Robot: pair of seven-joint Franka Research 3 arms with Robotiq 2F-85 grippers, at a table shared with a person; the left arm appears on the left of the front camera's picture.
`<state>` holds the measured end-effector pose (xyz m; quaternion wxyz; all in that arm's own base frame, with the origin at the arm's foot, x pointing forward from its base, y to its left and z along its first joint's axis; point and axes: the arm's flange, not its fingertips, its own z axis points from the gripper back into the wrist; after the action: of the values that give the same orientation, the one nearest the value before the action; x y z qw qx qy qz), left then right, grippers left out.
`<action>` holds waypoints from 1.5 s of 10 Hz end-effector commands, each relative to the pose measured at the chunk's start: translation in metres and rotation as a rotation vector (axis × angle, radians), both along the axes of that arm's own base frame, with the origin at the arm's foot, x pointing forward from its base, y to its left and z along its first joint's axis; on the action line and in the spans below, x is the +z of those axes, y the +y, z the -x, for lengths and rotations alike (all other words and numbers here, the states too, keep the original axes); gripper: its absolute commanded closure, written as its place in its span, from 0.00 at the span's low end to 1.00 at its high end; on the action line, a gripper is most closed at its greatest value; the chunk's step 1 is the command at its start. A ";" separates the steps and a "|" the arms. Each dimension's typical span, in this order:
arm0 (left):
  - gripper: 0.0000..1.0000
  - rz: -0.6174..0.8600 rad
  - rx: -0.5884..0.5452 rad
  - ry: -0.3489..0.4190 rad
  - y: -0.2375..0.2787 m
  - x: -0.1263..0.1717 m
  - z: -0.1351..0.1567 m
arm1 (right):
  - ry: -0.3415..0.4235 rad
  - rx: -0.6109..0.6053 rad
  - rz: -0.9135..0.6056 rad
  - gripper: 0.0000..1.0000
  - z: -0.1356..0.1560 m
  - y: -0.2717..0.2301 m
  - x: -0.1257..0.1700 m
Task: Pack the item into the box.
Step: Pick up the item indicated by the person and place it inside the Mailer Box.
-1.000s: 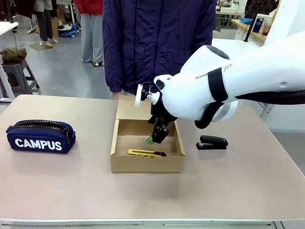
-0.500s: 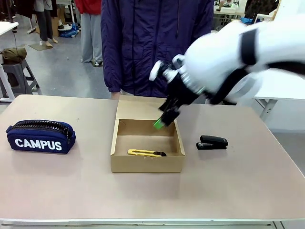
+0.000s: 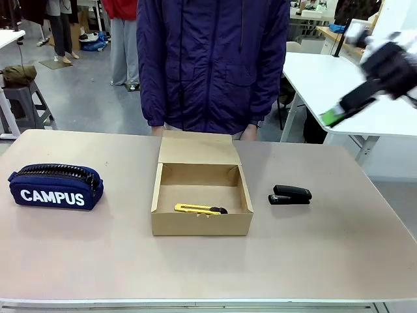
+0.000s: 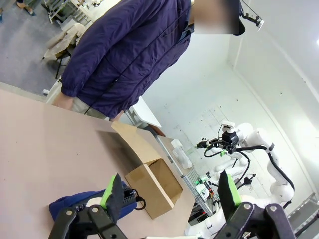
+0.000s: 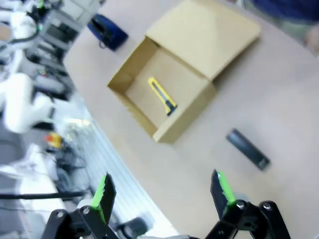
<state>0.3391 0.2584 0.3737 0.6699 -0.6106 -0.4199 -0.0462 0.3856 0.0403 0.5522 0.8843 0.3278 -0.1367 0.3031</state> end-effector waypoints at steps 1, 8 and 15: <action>0.00 -0.015 -0.006 -0.008 0.001 -0.001 0.000 | 0.111 -0.136 -0.209 0.00 0.017 -0.066 0.004; 0.00 -0.015 -0.006 -0.008 0.001 -0.001 0.000 | 0.396 -0.507 -0.774 0.00 0.062 -0.321 -0.100; 0.00 -0.015 -0.006 -0.008 0.001 -0.001 0.000 | 0.427 -0.538 -0.786 0.00 0.053 -0.326 -0.132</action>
<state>0.3392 0.2582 0.3736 0.6698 -0.6107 -0.4198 -0.0465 0.3375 -0.2837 0.4208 0.7555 0.6351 -0.1372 -0.0835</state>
